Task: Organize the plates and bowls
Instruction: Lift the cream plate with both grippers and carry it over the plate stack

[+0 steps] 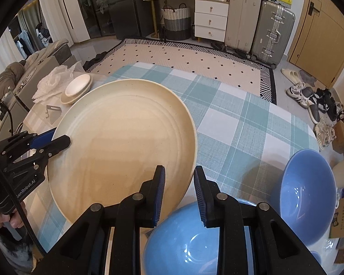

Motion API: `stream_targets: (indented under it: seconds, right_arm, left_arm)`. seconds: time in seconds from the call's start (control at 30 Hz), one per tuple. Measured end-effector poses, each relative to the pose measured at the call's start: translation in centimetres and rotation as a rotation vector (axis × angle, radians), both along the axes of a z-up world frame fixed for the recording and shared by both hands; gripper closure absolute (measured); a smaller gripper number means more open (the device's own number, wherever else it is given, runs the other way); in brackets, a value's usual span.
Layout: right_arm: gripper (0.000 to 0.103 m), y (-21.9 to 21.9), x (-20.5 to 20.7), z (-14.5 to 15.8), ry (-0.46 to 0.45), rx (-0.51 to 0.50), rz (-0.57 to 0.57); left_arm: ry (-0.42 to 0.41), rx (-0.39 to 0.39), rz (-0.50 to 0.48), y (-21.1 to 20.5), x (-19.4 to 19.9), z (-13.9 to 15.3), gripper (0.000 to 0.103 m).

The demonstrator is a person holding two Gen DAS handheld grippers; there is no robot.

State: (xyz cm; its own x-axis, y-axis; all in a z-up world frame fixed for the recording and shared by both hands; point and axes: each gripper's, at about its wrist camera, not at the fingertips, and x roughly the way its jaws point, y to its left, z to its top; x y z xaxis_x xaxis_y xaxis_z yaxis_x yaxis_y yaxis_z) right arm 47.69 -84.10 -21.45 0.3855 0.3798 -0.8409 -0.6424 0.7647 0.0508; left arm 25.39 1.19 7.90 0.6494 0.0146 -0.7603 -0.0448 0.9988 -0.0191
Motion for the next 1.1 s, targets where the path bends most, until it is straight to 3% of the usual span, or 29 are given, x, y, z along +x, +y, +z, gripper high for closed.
stream_targets:
  seconds: [0.57, 1.1]
  right_arm:
    - [0.076, -2.7, -7.0, 4.0, -0.081, 0.075, 0.016]
    - [0.076, -4.4, -12.1, 4.0, -0.109, 0.157, 0.018]
  left_arm:
    - [-0.076, 0.026, -0.009, -1.7, -7.8, 5.2, 0.085]
    - [-0.09, 0.043, -0.026, -2.5, -14.0, 5.8, 0.085]
